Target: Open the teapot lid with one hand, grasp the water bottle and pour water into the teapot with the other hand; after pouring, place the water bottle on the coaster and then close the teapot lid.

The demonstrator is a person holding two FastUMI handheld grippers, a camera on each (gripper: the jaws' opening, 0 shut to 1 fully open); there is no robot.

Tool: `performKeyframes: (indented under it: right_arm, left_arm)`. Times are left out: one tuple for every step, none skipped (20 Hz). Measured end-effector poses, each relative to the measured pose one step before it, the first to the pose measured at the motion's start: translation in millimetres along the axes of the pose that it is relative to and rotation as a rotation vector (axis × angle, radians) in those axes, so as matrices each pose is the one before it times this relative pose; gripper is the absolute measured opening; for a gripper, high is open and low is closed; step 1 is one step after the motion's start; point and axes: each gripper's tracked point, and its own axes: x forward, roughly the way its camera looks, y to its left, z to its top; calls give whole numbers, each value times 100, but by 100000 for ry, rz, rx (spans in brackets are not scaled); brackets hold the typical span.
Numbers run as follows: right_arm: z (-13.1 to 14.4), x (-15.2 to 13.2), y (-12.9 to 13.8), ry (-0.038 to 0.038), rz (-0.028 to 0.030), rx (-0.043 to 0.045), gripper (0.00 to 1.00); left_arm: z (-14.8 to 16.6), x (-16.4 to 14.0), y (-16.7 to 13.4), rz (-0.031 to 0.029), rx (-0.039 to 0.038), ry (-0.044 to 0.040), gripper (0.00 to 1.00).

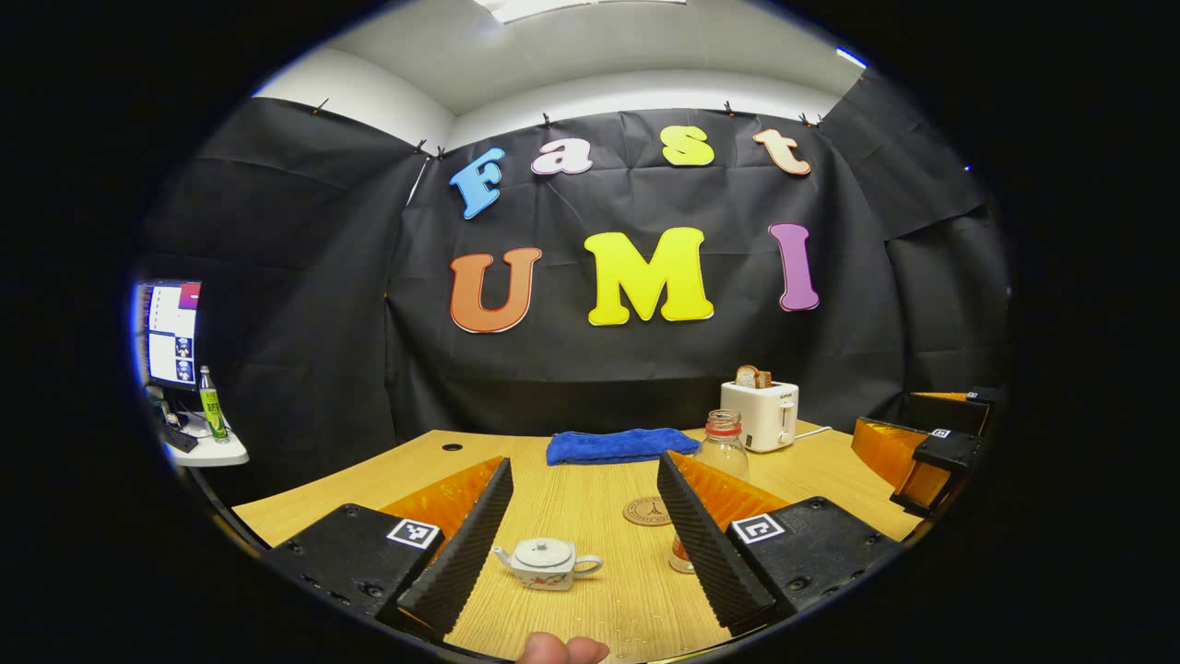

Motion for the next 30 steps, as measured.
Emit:
performKeyframes:
  right_arm:
    - [-20, -59, -1, 178, 94, 89, 97]
    - [-113, 118, -3, 174, 52, -3, 97]
    - [-5, 5, -56, 4, -172, 85, 97]
    - [18, 22, -77, -11, -204, 338, 95]
    - [23, 79, -2, -36, -55, 351, 97]
    - [-93, 113, -53, 56, -40, 284, 97]
    - [-35, 13, 9, 17, 140, 274, 97]
    - [-184, 42, 181, 226, 296, 246, 97]
    - [-186, 97, 200, 343, 558, 120, 97]
    - [-298, 21, 266, 322, 592, -40, 97]
    - [-280, 86, 161, 542, 258, 125, 97]
    - [-468, 87, 287, 749, 874, 34, 95]
    - [-332, 57, 293, 818, 596, -115, 95]
    - [-380, -43, 56, 512, 450, -186, 95]
    - [-93, 123, -20, 248, -61, -545, 97]
    - [-209, 66, -105, 31, -266, -721, 97]
    - [-134, 55, -145, -48, -417, -911, 95]
    - [-246, 76, -168, -21, -609, -838, 97]
    - [-166, 107, -193, 263, -602, -555, 97]
    - [-401, 196, -163, 685, -320, -119, 95]
    - [-353, 168, -98, 970, -77, -71, 94]
    - [-372, 54, -183, 901, -320, 46, 95]
    - [-184, 173, -265, 689, -653, -153, 97]
    - [-241, 39, -307, 774, -868, -150, 97]
    - [-140, 78, -270, 350, -728, 19, 95]
    - [-179, 77, -224, 236, -755, 39, 97]
    - [-19, 93, -161, 318, -658, -99, 97]
    - [-236, 181, -158, 410, -335, -52, 97]
    - [-113, 136, -75, 398, -219, -104, 97]
    - [-238, 129, -123, 440, -154, -148, 97]
  left_arm:
    - [-100, 29, -1, -255, 42, 205, 99]
    - [44, -20, -111, -24, -71, -12, 99]
    - [-45, -9, -8, -15, -222, 70, 99]
    - [16, -58, 3, 40, -98, 105, 99]
    - [-39, 50, 97, 118, -44, 160, 99]
    - [-28, 28, -34, 201, -5, 75, 99]
    - [-72, -15, 19, 91, -24, 285, 99]
    - [-144, -111, -35, 19, -17, 445, 99]
    - [-139, -7, 119, 122, 231, 354, 99]
    - [-249, -39, 287, 760, 232, 365, 99]
    - [-377, 95, 368, 609, -31, 370, 99]
    - [-438, 49, 56, -311, -239, 911, 99]
    - [-498, 20, 22, -519, -452, 1069, 99]
    - [-485, -62, 61, -228, -480, 999, 99]
    - [-368, 59, 190, -127, -506, 863, 99]
    - [-557, 62, 180, -66, -469, 724, 99]
    - [-552, 110, 145, -78, -289, 1345, 99]
    - [-701, 287, 236, -138, -412, 1911, 99]
    - [-782, 401, 261, -231, -425, 2120, 99]
    - [-641, 526, 229, -43, -94, 1866, 99]
    - [-582, 543, 270, 376, 128, 1920, 99]
    - [-690, 527, 366, 532, -46, 1921, 99]
    - [-624, 563, 362, 613, -353, 2296, 99]
    - [-603, 572, 264, -53, -416, 1694, 100]
    - [-500, 397, 63, -496, -455, 1668, 99]
    - [-468, 423, 55, -528, -435, 1831, 98]
    - [-193, 459, 150, -927, -440, 1102, 97]
    - [9, 256, 13, -565, -374, 460, 94]
    - [-28, 428, 143, -185, 180, 333, 87]
    - [-117, 206, 61, 133, 704, 760, 84]
